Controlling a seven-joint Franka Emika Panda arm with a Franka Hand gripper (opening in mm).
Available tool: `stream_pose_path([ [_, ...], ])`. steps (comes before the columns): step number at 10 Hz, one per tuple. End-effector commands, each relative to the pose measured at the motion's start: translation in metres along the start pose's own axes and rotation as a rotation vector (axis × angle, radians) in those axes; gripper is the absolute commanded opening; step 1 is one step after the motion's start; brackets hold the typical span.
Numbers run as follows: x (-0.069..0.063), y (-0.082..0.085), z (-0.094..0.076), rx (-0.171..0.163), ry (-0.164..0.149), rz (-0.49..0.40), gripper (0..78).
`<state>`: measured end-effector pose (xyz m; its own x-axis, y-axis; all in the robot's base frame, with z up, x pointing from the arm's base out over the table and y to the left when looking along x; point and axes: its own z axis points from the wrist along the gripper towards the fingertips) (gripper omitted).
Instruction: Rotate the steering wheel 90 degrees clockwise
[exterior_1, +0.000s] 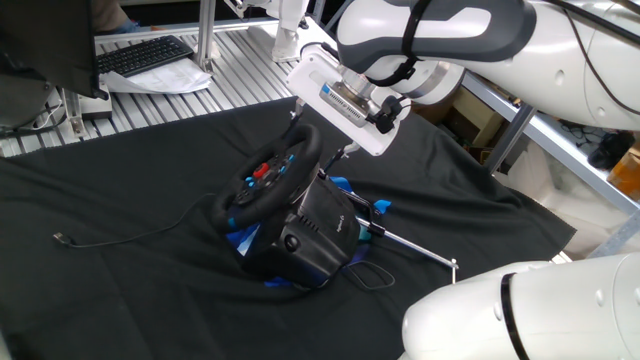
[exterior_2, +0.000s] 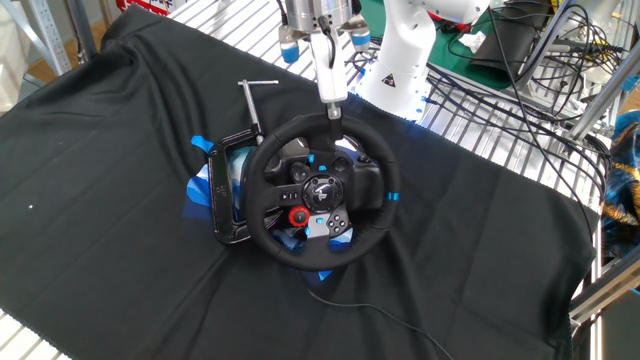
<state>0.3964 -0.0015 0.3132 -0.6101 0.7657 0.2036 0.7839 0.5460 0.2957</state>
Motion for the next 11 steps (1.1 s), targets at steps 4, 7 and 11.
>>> stream_pose_path([
  [4, 0.011, -0.002, -0.044, 0.2, 0.03, -0.313, 77.4],
  [7, 0.012, -0.004, -0.052, 0.29, 0.009, -0.401, 77.4],
  [11, 0.008, -0.004, -0.053, 0.397, -0.06, -0.601, 77.4],
])
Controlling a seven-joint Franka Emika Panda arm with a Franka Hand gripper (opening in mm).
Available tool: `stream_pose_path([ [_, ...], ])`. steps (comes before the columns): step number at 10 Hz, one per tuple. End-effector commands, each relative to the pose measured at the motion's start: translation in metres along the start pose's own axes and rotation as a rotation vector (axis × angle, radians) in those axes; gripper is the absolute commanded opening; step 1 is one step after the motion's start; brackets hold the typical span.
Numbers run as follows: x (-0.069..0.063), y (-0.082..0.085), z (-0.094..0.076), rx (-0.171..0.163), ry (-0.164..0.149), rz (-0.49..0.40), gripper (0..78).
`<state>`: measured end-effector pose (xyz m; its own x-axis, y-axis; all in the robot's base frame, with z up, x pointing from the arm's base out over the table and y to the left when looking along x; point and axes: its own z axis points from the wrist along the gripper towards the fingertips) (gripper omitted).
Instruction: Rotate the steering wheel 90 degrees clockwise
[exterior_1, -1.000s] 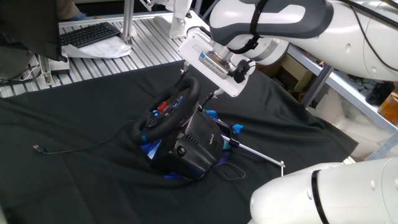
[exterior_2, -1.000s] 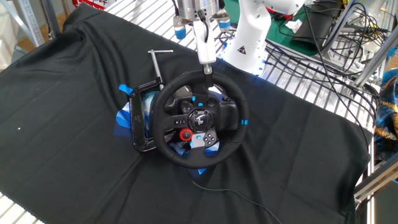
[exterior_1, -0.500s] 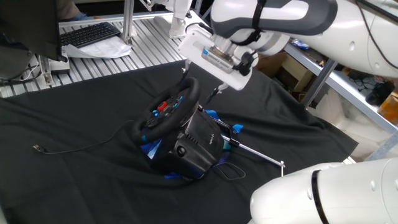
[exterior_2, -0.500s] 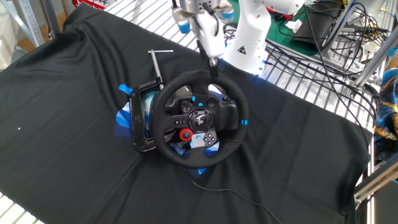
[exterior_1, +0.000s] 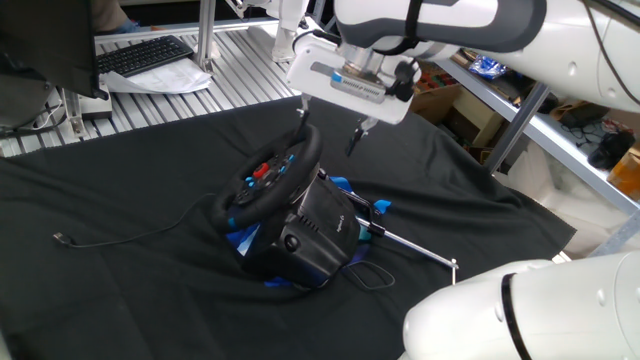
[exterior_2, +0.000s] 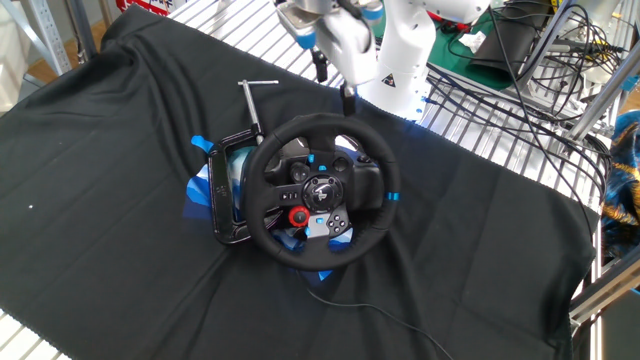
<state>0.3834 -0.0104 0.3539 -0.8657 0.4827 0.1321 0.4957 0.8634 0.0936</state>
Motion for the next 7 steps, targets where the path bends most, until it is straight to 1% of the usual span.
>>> stream_pose_path([
  [1, -0.006, -0.005, -0.01, 0.14, -0.068, -0.234, 77.4],
  [2, -0.01, -0.007, -0.011, 0.138, -0.066, -0.254, 77.4],
  [3, -0.02, -0.013, -0.014, 0.132, -0.063, -0.301, 77.4],
  [4, -0.022, -0.014, -0.014, 0.131, -0.063, -0.307, 77.4],
  [5, -0.035, -0.021, -0.016, 0.129, -0.075, -0.367, 77.4],
  [7, -0.044, -0.025, -0.017, 0.131, -0.094, -0.416, 77.4],
])
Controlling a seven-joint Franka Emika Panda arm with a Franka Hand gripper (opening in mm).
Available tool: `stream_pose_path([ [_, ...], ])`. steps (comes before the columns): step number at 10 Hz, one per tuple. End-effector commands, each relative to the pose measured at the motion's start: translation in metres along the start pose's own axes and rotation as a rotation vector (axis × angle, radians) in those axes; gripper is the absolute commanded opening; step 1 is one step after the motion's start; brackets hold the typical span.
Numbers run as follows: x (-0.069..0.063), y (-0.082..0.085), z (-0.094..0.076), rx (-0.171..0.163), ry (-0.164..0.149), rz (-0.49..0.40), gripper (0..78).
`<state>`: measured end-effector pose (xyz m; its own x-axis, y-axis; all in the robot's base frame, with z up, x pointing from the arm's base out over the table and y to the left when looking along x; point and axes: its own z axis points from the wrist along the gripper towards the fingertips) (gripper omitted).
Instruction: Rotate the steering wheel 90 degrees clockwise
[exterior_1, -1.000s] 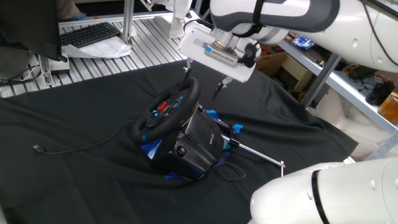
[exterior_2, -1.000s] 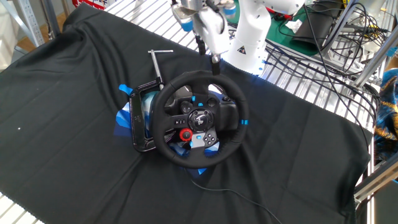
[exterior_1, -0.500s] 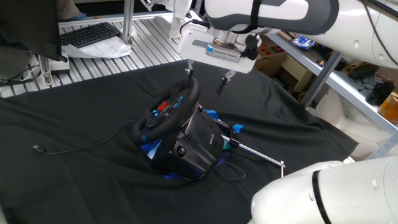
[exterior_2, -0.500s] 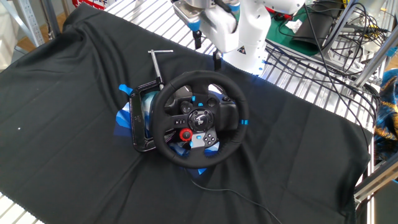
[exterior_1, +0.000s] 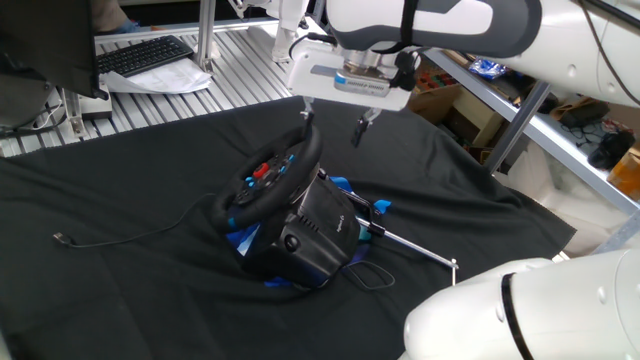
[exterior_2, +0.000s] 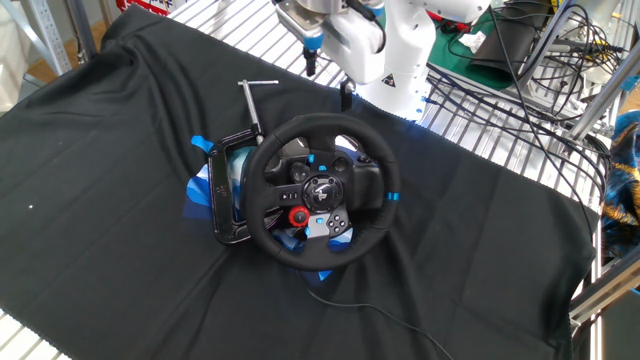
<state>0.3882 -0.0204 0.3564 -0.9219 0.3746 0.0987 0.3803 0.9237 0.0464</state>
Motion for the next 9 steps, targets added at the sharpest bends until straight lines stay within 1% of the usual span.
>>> stream_pose_path([
  [1, -0.0366, -0.0259, -0.0099, 0.066, -0.078, -0.318, 77.4],
  [5, -0.0429, -0.0267, -0.0096, 0.061, -0.076, -0.38, 77.4],
  [7, -0.0432, -0.0268, -0.0102, 0.063, -0.075, -0.388, 77.4],
  [8, -0.0432, -0.027, -0.0104, 0.063, -0.075, -0.388, 1.2],
  [9, -0.0432, -0.027, -0.0104, 0.063, -0.075, -0.388, 1.2],
])
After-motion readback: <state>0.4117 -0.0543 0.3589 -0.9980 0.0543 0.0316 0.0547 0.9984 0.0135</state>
